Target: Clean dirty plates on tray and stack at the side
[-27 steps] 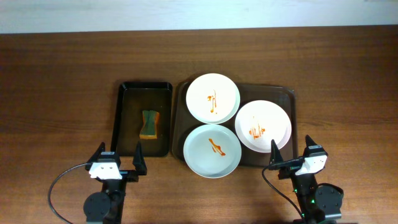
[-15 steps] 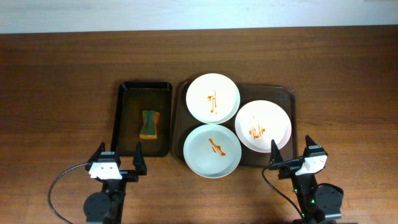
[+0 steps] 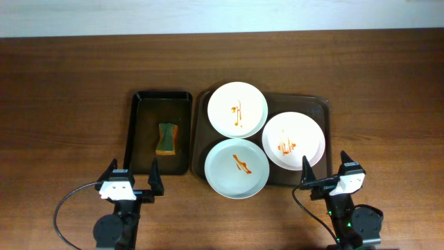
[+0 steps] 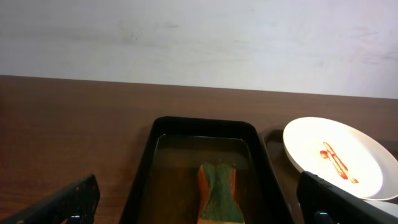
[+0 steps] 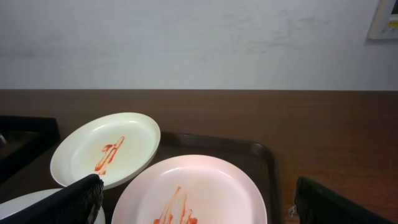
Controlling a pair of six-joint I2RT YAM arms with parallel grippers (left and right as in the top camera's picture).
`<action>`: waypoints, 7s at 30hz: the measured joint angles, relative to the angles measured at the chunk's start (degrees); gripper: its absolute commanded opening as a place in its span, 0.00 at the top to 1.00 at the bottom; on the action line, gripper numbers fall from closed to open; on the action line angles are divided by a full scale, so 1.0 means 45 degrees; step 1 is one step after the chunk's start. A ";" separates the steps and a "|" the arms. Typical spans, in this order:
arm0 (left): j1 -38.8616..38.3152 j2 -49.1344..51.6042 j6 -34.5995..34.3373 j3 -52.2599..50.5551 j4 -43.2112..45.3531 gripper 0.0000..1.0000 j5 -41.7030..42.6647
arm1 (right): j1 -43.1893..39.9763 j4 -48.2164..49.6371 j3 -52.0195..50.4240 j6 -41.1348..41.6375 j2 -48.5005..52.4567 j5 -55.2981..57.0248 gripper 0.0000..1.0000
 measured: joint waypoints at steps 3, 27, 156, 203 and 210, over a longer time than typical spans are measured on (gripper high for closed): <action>0.0000 0.0000 0.0000 0.0000 0.0000 0.00 0.0000 | 0.0000 0.0000 0.0000 0.0005 0.0000 -0.0010 0.02; 0.0000 1.3017 0.0049 1.1783 -0.8913 0.00 0.0520 | 0.0000 -0.9452 1.0229 0.1428 1.0933 -0.3541 0.02; -0.1773 1.9064 -0.0155 1.3979 -0.1846 1.00 -0.0933 | 0.2987 -0.8087 1.1016 0.4818 2.0793 -0.3672 0.78; -0.6577 2.3814 -0.5833 1.4027 -0.4129 1.00 0.9855 | 0.2992 -0.8082 1.1016 0.4852 2.0803 -0.3672 0.82; -0.6577 2.3814 -0.8019 1.3134 -0.2720 1.00 1.0244 | 0.2992 -0.8087 1.1016 0.4852 2.0803 -0.3672 0.82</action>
